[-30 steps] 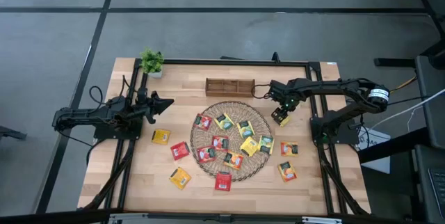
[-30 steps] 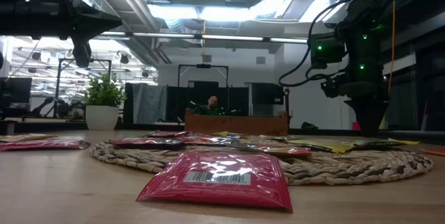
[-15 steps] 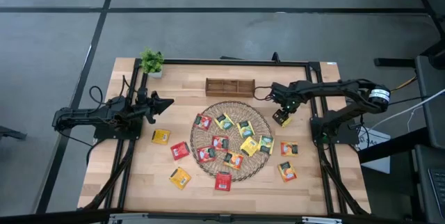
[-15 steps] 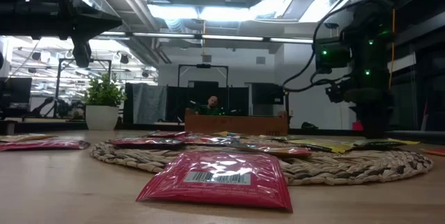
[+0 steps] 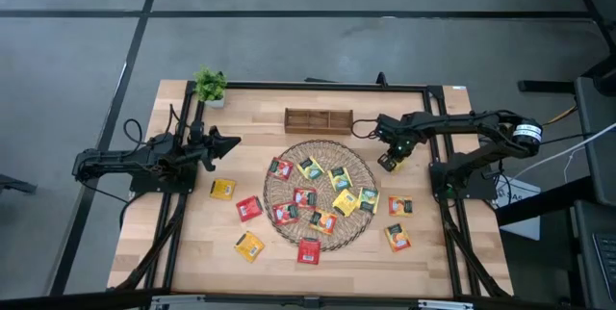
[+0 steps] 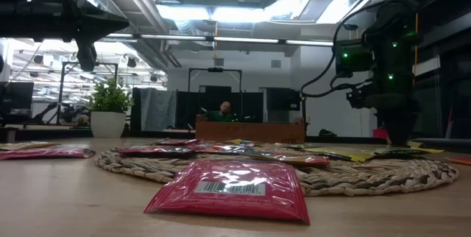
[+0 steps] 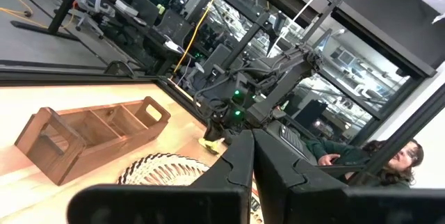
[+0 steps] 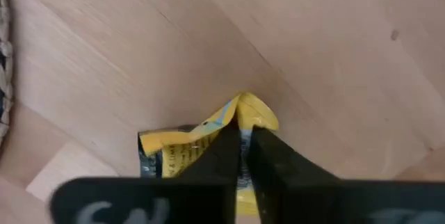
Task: Pick & Place Tea
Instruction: Put the yellow tea bag into the left of the wooden organizer
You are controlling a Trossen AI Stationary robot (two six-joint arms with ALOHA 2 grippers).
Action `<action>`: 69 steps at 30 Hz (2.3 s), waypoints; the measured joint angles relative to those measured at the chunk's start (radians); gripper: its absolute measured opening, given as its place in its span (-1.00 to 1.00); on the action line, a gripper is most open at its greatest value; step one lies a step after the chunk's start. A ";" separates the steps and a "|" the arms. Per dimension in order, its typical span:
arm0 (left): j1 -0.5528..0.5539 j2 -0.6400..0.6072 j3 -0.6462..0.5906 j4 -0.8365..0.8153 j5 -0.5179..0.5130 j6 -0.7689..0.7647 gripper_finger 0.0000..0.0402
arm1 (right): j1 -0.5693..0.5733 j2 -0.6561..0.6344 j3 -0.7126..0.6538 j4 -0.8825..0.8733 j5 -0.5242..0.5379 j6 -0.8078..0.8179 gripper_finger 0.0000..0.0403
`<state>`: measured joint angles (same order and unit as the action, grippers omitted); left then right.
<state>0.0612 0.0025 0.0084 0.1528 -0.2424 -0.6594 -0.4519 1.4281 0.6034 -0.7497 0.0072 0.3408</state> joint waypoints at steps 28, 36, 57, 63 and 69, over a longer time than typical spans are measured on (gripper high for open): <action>0.000 0.127 0.124 0.219 -0.051 0.158 -0.97 | -0.005 0.005 0.546 -0.001 -0.143 0.016 -0.94; 0.000 0.350 0.283 0.216 -0.045 0.337 -0.97 | -0.003 0.005 0.561 -0.001 -0.169 0.049 -0.94; 0.000 0.970 0.714 0.212 -0.028 0.741 -0.56 | 0.017 0.003 0.561 0.237 -0.294 0.157 -0.94; 0.000 1.055 0.783 0.215 -0.112 0.806 -0.39 | 0.028 0.003 0.562 0.433 -0.253 0.153 -0.94; 0.000 1.123 0.818 0.237 -0.187 0.778 -0.31 | 0.032 0.003 0.562 0.616 -0.157 0.122 -0.94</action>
<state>0.0609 1.1256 0.8262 0.3893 -0.4298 0.1182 -0.4198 1.4307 1.1656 -0.1340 -0.1495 0.4627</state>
